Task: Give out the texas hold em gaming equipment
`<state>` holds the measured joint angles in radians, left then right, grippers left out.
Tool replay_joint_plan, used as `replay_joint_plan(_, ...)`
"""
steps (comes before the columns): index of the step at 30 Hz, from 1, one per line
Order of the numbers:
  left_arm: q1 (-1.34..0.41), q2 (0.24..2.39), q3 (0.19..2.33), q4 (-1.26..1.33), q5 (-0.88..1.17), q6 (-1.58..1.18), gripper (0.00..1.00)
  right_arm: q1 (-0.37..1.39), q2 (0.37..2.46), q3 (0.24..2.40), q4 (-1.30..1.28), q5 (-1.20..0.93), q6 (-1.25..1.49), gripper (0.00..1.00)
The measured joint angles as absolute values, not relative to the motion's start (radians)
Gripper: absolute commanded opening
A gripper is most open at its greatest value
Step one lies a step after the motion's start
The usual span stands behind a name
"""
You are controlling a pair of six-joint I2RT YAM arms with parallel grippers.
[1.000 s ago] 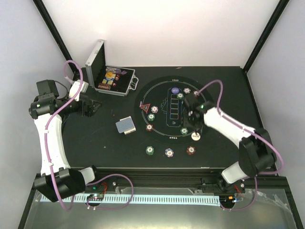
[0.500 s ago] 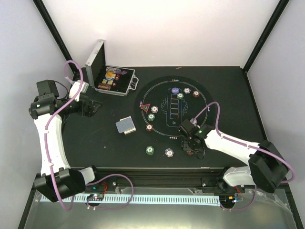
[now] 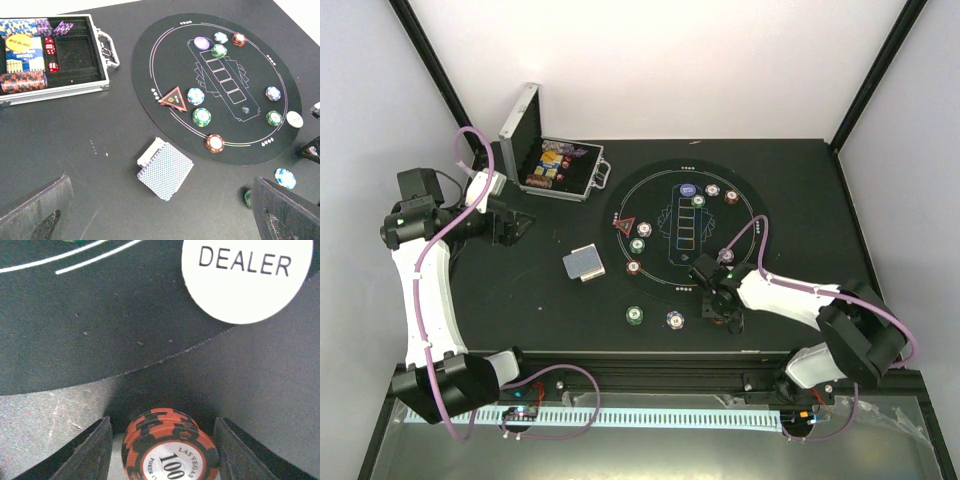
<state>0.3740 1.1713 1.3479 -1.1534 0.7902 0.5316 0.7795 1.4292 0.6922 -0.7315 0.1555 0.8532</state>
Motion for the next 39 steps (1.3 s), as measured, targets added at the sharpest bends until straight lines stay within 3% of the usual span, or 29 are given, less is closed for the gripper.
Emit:
replay_joint_plan(7,0.374,1.172,1.348,-1.153,0.790,0.532,0.99,0.780,1.438,0.695,-0.706,0.156,0.846,0.51)
replay_joint_plan(17,0.374,1.172,1.348,-1.153,0.791,0.531,0.99,0.779,1.435,0.694,-0.712,0.164,0.839,0.55)
replay_joint_plan(26,0.374,1.172,1.348,-1.153,0.791,0.531,0.99,0.779,1.417,0.694,-0.732,0.175,0.831,0.44)
replay_joint_plan(39,0.374,1.172,1.348,-1.153,0.791,0.531,0.99,0.779,1.417,0.694,-0.731,0.174,0.829,0.41)
